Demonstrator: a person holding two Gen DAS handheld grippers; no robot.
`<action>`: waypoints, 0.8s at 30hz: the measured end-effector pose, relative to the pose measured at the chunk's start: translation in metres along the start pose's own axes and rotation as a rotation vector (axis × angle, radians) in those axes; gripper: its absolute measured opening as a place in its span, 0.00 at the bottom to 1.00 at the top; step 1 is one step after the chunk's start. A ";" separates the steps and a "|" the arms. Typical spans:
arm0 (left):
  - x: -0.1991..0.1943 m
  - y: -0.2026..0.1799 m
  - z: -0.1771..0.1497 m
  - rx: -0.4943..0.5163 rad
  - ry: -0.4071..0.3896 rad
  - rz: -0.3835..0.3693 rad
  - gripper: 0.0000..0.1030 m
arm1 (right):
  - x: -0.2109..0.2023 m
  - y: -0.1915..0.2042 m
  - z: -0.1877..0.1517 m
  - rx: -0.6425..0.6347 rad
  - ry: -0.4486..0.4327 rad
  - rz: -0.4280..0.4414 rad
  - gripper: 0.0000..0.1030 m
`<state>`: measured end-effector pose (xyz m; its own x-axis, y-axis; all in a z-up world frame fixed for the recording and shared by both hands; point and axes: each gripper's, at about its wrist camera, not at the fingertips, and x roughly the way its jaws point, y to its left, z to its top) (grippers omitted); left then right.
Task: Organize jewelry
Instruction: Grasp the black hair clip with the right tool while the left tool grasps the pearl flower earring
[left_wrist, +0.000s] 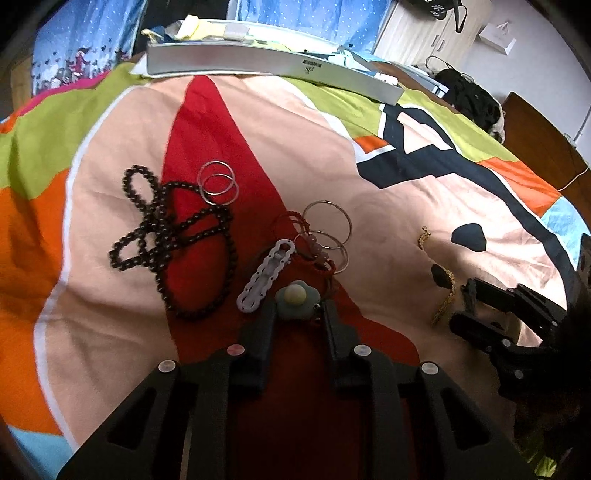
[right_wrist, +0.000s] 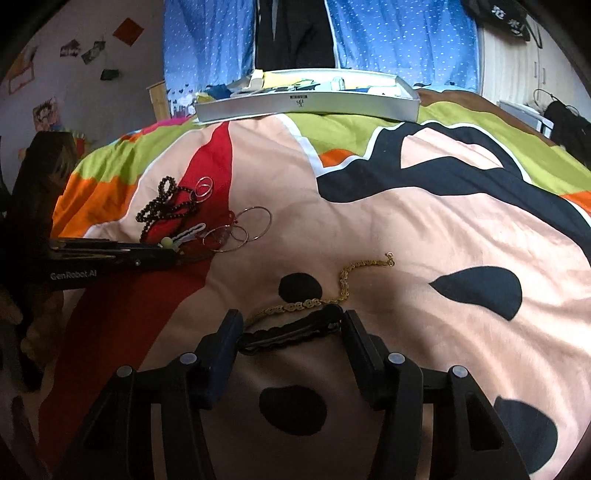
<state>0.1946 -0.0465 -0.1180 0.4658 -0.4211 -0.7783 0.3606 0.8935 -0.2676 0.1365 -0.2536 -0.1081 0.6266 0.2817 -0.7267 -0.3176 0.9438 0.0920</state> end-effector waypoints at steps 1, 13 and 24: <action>-0.004 -0.002 -0.003 0.005 -0.009 0.014 0.18 | -0.002 0.001 -0.001 0.008 -0.006 0.001 0.51; -0.040 -0.012 -0.021 -0.023 -0.026 -0.029 0.18 | -0.024 0.016 -0.008 0.050 -0.054 0.037 0.51; -0.067 -0.029 -0.051 -0.018 0.028 -0.064 0.18 | -0.042 0.027 -0.017 0.047 -0.079 0.064 0.51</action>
<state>0.1119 -0.0362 -0.0872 0.4195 -0.4729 -0.7748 0.3738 0.8678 -0.3274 0.0892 -0.2432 -0.0868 0.6606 0.3529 -0.6626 -0.3263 0.9299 0.1699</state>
